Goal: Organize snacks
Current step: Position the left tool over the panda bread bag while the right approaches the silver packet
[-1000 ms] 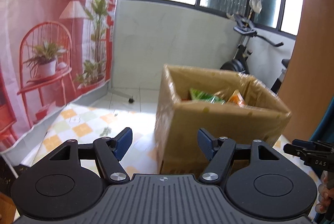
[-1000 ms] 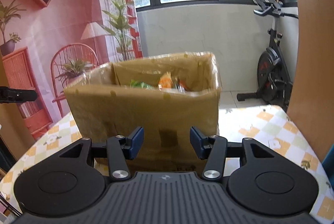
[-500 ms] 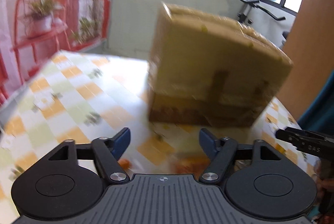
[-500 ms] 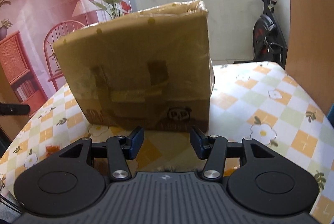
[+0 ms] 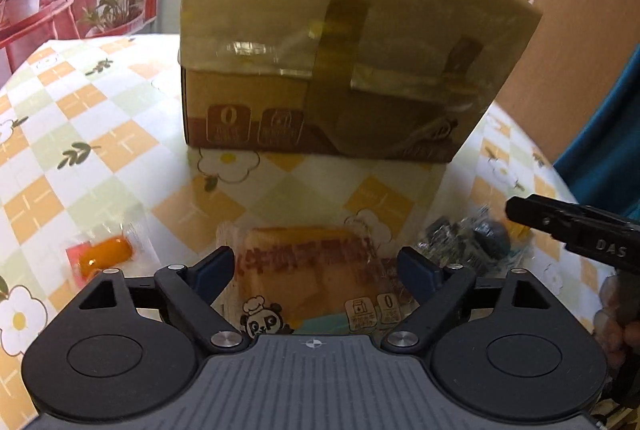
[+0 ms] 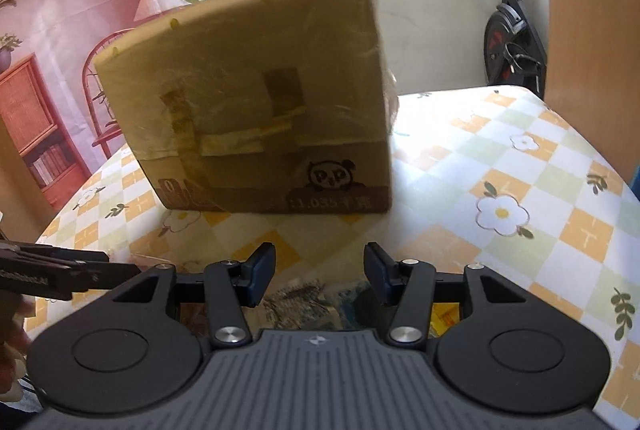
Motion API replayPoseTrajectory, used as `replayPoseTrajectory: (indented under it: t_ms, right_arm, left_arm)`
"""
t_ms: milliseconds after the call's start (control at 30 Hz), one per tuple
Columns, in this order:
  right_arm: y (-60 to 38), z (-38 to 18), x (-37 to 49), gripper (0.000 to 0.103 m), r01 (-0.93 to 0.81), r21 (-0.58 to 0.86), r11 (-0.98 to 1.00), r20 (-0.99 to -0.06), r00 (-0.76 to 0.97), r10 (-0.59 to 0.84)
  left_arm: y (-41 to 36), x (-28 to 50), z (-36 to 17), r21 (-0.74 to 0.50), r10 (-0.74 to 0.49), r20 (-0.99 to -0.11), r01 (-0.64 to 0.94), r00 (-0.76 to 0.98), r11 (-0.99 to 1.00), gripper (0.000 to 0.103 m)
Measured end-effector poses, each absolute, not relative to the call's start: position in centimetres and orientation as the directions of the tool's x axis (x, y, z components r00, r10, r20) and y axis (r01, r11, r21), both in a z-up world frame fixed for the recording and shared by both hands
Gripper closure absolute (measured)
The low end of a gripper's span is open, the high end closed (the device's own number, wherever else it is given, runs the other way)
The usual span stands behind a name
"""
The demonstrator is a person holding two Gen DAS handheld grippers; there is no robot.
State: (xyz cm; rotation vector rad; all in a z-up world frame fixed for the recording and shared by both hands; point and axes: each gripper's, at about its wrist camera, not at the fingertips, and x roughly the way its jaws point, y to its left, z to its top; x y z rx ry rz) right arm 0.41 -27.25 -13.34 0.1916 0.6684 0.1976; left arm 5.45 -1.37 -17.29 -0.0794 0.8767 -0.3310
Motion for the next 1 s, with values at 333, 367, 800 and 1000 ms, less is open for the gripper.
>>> replayPoseTrajectory:
  t_ms: [333,367,800,1000]
  right_arm:
    - [-28.0,-15.3,-0.2,0.050,-0.103,0.234,0.967,-0.628,0.743,0.231]
    - [-27.9,-15.5,-0.2,0.050,-0.106,0.233,0.967,-0.630,0.741,0.233]
    - [-25.4,-16.1,-0.3,0.050,-0.212,0.164,0.963,-0.629,0.730,0.268]
    - [-24.6,-16.3,0.0,0.050,-0.246,0.157,0.956,-0.640,0.712,0.289]
  left_arm:
    - [-3.8,6.1,-18.7,-0.107,-0.244,-0.783,0.263,0.572,0.959,0.006]
    - [-3.8,6.1,-18.8,-0.103,-0.242,-0.783,0.264,0.574,0.959,0.006]
    - [-1.7,5.2,-18.6,-0.128,-0.231,-0.755,0.207,0.614,0.970,0.020]
    - [-0.7,4.9,-18.8,-0.160,-0.245,-0.739,0.190,0.627,0.969,0.020]
